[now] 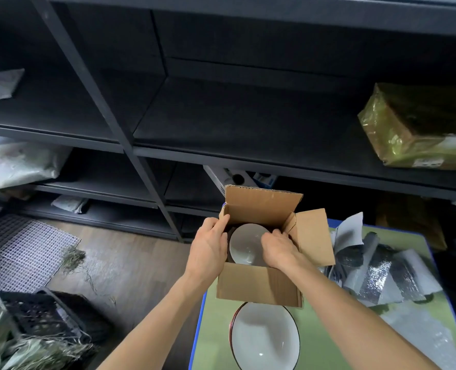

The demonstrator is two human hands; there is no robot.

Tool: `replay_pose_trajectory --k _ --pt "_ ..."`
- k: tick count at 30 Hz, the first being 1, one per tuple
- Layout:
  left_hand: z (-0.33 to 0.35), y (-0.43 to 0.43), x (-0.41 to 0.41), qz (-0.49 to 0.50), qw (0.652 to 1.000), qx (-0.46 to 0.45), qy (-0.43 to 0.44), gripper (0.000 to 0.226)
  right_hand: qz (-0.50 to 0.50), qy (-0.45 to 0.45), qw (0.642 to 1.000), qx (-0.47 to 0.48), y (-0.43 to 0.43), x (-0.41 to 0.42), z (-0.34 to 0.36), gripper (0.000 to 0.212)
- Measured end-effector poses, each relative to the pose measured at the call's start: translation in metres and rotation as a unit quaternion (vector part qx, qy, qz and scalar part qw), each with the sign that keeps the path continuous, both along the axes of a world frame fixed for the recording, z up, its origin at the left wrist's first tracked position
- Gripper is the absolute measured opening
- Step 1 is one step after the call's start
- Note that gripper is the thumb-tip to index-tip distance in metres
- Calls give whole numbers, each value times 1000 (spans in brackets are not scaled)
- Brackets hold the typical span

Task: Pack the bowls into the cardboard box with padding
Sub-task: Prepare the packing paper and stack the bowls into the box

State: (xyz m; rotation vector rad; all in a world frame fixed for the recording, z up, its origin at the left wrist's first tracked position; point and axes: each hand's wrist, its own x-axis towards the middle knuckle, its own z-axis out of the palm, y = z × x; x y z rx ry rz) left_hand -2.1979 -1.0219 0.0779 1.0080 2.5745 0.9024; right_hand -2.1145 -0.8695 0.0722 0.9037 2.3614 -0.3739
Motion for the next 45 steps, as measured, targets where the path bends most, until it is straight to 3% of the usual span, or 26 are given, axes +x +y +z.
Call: replay_pose_trajectory --k 4,9,20,30,40,45 --pt "-2 -4 -1 -7 1000 -9 -18 45 -1 29 1000 -8 -2 5 10 34" --pt "-4 -12 -2 -15 1000 -7 20 40 11 103 995 3 -10 21 19 24" --pt "9 -43 35 -33 995 63 74 10 -20 277 960 16 -35 88 33 39" --pt "0 -55 63 -124 982 98 108 12 -54 329 941 60 -72 130 37 34" --pt "-1 -52 96 -166 978 101 81 8 -104 318 942 35 -81 166 33 34" --pt "-2 -35 121 -206 973 86 51 19 -136 309 941 27 -72 191 24 35"
